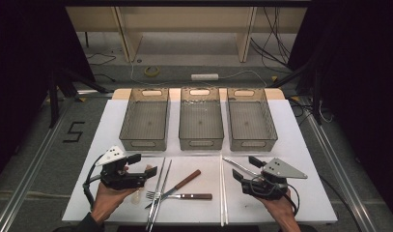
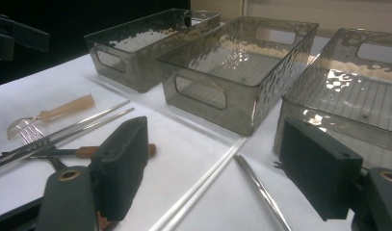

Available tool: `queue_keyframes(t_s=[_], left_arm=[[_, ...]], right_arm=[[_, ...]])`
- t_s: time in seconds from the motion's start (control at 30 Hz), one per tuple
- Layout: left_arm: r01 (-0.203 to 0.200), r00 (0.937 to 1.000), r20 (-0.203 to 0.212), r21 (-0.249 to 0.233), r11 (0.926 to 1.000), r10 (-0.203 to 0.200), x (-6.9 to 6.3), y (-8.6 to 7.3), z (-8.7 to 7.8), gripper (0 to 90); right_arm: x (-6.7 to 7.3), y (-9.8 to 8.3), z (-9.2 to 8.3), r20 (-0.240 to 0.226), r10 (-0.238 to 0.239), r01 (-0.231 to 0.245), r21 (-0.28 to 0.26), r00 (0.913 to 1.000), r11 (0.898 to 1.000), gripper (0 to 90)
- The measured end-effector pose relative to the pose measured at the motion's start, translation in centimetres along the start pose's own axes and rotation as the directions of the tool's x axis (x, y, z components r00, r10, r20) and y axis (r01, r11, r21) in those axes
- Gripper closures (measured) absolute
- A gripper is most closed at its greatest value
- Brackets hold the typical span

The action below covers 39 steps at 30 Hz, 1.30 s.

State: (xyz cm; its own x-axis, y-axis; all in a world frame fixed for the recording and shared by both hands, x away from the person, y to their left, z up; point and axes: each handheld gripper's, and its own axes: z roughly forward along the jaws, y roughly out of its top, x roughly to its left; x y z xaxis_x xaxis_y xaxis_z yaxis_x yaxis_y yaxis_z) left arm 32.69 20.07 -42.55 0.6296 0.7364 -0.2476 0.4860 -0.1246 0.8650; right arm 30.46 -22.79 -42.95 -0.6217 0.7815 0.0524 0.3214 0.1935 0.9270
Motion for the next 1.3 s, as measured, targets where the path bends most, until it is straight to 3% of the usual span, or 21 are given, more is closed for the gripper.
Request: queue_keyframes(t_s=[0.27, 0.33, 0.5, 0.67, 0.73, 0.77, 0.8, 0.9, 1.0, 1.03, 1.07, 1.17, 1.27, 1.3], left_arm=[[0.034, 0.9989, -0.036, 0.07, 0.9969, -0.032, 0.3, 0.1, 0.3, 18.9], [0.056, 0.9973, -0.053, 0.107, 0.9927, -0.051, 0.3, 0.1, 0.6, 20.4], [0.072, 0.9932, -0.105, 0.203, 0.9766, -0.051, 0.2, 0.5, 1.1, 25.5], [0.04, 0.9906, -0.137, 0.309, 0.9502, 0.003, -0.5, 0.7, 1.9, 33.4], [0.039, 0.9909, -0.134, 0.356, 0.9336, 0.009, -0.6, 0.8, 2.3, 34.6], [0.048, 0.9924, -0.123, 0.392, 0.9187, 0.001, -0.6, 0.8, 2.7, 36.1], [0.048, 0.9924, -0.123, 0.392, 0.9187, 0.001, -0.6, 0.8, 2.7, 37.5], [0.045, 0.993, -0.118, 0.432, 0.9006, 0.007, -0.5, 0.9, 3.1, 40.2], [0.043, 0.9937, -0.112, 0.451, 0.8916, 0.008, -0.6, 1.0, 3.6, 44.9], [0.039, 0.9949, -0.101, 0.471, 0.8812, 0.01, -0.7, 1.2, 4.1, 46.1], [0.039, 0.9949, -0.101, 0.471, 0.8812, 0.01, -0.7, 1.2, 4.1, 46.9], [0.019, 0.9946, -0.098, 0.509, 0.8607, 0.036, -1.0, 1.1, 5.0, 48.7], [0.027, 0.9956, -0.09, 0.537, 0.8431, 0.025, -0.9, 1.0, 5.8, 52.0], [0.024, 0.996, -0.085, 0.553, 0.8327, 0.028, -0.9, 1.0, 6.0, 52.0]], right_arm=[[0.0, 0.0, 0.1, 0.0, 0.0, 0.0, 0.006, 1.0, 1.0, 27.5], [0.0, 0.0, 0.1, 0.0, 0.001, -0.001, 0.008, 1.0, 1.0, 27.6], [0.0, 0.0, 0.2, -0.001, 0.004, -0.004, 0.015, 1.0, 1.0, 27.7], [0.0, -0.1, 0.3, 0.002, 0.006, -0.006, 0.025, 1.0, 1.0, 28.1], [0.0, -0.1, 0.3, 0.0, 0.008, -0.008, 0.028, 1.0, 1.0, 28.1], [0.0, -0.1, 0.2, 0.0, 0.006, -0.006, 0.027, 1.0, 1.0, 28.2], [0.0, -0.1, 0.2, 0.0, 0.006, -0.006, 0.027, 1.0, 1.0, 28.2], [0.0, -0.1, 0.3, 0.001, 0.011, -0.011, 0.029, 0.9999, 1.0, 28.2], [0.0, -0.1, 0.3, 0.001, 0.013, -0.013, 0.033, 0.9999, 0.999, 28.2], [0.0, -0.1, 0.3, -0.001, 0.013, -0.013, 0.034, 0.9999, 0.999, 28.3], [0.0, -0.1, 0.3, -0.001, 0.013, -0.013, 0.034, 0.9999, 0.999, 28.3], [0.0, -0.2, 0.4, -0.002, 0.012, -0.012, 0.042, 0.9999, 0.999, 28.3], [0.0, -0.2, 0.4, -0.005, 0.011, -0.011, 0.045, 0.9999, 0.999, 28.3], [0.0, -0.2, 0.4, -0.005, 0.011, -0.011, 0.045, 0.9999, 0.999, 28.3]])
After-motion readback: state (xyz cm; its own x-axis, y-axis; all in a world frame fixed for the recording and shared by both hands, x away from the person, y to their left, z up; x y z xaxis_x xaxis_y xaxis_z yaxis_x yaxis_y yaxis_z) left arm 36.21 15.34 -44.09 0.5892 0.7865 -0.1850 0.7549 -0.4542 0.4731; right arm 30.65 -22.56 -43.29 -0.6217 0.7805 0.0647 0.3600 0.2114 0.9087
